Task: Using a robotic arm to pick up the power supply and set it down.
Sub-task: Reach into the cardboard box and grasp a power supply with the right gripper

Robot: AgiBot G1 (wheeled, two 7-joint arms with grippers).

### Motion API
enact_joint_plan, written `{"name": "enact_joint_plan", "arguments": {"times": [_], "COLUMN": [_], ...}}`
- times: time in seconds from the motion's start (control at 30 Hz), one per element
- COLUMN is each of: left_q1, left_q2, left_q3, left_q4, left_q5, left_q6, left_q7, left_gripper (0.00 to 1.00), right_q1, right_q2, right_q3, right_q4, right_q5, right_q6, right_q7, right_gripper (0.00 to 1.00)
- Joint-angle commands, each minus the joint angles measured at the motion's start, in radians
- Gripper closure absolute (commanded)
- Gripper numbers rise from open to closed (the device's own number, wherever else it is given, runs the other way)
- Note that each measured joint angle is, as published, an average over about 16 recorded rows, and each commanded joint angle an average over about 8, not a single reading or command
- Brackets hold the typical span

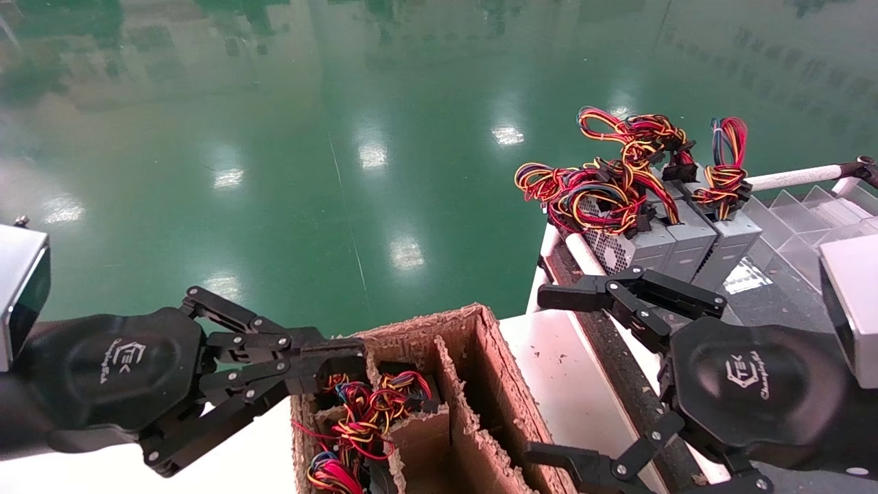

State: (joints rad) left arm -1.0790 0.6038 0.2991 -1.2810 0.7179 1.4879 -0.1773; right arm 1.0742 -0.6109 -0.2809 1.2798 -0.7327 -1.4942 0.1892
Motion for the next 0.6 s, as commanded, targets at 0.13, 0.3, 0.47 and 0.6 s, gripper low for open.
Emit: {"name": "enact_joint_plan", "arguments": {"times": [0.13, 0.3, 0.47, 0.6], "left_q1": [0.000, 0.000, -0.001, -0.001], "left_q2": [0.000, 0.000, 0.000, 0.000], "left_q3": [0.000, 0.000, 0.001, 0.001], "left_q4": [0.000, 0.001, 0.001, 0.001], "left_q5": [0.000, 0.000, 0.000, 0.000], "left_q6": [0.000, 0.000, 0.000, 0.000], "left_q7": [0.000, 0.000, 0.001, 0.001], "left_gripper": [0.27, 0.00, 0.00, 0.00], "right_q1": [-0.002, -0.006, -0.011, -0.014], "right_q2": [0.001, 0.005, 0.007, 0.002], "right_q3": [-0.002, -0.011, -0.026, -0.041], "right_q4": [-0.005, -0.018, -0.025, -0.023], "right_q5": [-0.004, -0.020, -0.044, -0.066], "right_q6": [0.002, 0.011, 0.021, 0.028], "right_q7": [0.004, 0.015, 0.032, 0.047], "right_gripper": [0.00, 0.00, 0.00, 0.00]}}
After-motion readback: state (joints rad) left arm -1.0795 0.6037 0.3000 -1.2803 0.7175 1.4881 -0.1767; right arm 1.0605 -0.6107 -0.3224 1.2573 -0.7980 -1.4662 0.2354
